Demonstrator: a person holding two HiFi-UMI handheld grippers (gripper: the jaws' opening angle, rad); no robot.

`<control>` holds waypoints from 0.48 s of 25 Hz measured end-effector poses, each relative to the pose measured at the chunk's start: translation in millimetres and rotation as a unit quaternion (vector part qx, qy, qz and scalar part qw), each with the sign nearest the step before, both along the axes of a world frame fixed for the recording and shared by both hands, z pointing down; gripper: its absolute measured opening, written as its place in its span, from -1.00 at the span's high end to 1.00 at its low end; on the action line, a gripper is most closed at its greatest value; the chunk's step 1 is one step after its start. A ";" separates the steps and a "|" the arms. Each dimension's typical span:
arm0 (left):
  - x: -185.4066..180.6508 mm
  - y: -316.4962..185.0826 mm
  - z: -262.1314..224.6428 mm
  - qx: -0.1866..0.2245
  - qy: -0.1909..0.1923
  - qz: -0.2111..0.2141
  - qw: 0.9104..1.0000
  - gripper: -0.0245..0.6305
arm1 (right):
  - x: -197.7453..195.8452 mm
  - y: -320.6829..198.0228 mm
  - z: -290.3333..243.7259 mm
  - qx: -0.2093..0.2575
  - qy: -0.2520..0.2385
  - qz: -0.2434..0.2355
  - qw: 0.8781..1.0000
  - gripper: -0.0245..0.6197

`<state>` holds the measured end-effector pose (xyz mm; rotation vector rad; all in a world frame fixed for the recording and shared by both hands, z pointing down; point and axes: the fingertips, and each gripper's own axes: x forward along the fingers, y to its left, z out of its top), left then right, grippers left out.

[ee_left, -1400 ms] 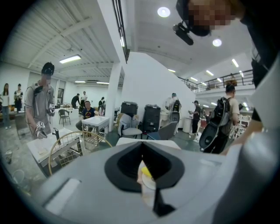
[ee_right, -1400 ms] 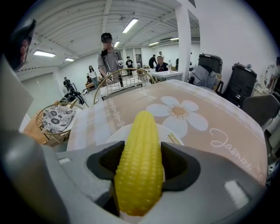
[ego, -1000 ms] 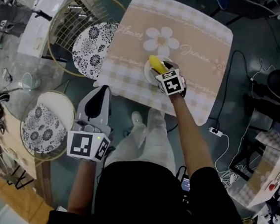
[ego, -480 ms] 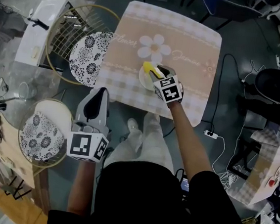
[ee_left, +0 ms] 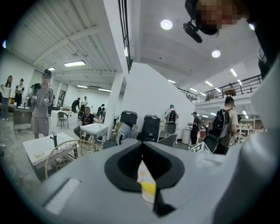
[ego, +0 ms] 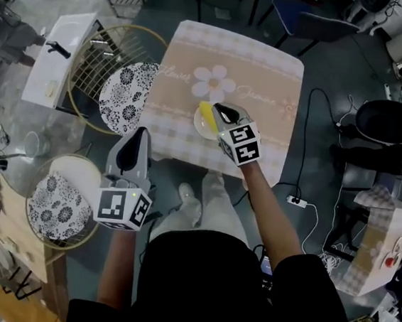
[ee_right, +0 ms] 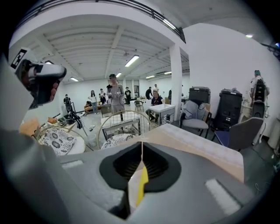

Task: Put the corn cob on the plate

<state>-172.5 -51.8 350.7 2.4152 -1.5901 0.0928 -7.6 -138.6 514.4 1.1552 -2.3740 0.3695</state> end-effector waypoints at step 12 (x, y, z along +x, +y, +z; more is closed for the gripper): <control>8.1 3.1 -27.1 0.028 0.016 0.005 0.999 0.90 | -1.9 32.0 -111.9 0.086 -0.072 0.004 0.994 0.92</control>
